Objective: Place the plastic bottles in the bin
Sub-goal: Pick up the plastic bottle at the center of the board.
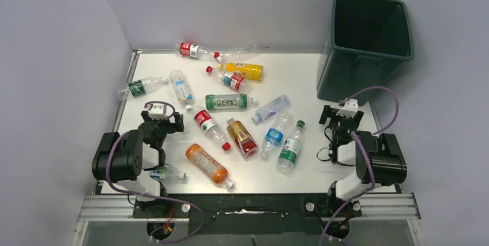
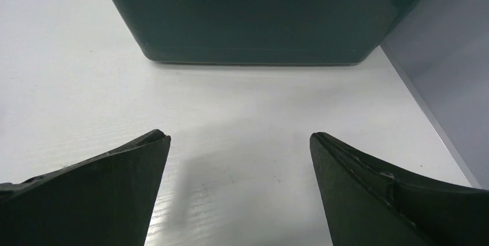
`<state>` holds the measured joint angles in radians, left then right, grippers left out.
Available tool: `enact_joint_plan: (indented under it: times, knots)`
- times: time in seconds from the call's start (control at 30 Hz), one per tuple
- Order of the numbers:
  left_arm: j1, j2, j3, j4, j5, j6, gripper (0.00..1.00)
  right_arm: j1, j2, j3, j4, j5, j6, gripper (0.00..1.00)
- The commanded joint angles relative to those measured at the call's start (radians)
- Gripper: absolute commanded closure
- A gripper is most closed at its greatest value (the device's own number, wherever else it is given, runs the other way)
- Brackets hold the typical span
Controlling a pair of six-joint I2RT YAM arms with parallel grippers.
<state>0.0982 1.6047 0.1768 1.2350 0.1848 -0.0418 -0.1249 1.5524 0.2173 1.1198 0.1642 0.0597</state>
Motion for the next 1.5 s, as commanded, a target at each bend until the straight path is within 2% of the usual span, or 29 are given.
enact_joint_plan:
  times: [0.0,0.9,0.97,1.17,1.33,1.47]
  knots:
    - [0.006,0.001,0.027,0.072,0.015,0.002,0.02,-0.007,-0.02,0.027,0.052,-0.007,0.001,0.02]
    - [-0.006,-0.013,0.019,0.078,0.025,0.02,0.02,-0.006,-0.026,0.017,0.068,-0.003,0.0,0.02]
    - [-0.009,-0.051,0.028,0.028,0.014,0.022,0.02,-0.007,-0.059,0.018,0.046,0.018,0.011,0.02]
    - [-0.054,-0.248,0.124,-0.288,0.007,0.062,0.02,-0.006,-0.191,0.126,-0.239,-0.039,-0.011,0.02]
    - [-0.1,-0.357,0.156,-0.311,0.002,-0.001,0.02,-0.003,-0.321,0.22,-0.429,-0.11,-0.04,0.02]
    - [-0.14,-0.394,0.24,-0.42,0.057,-0.029,0.02,0.005,-0.445,0.287,-0.556,-0.157,-0.037,0.02]
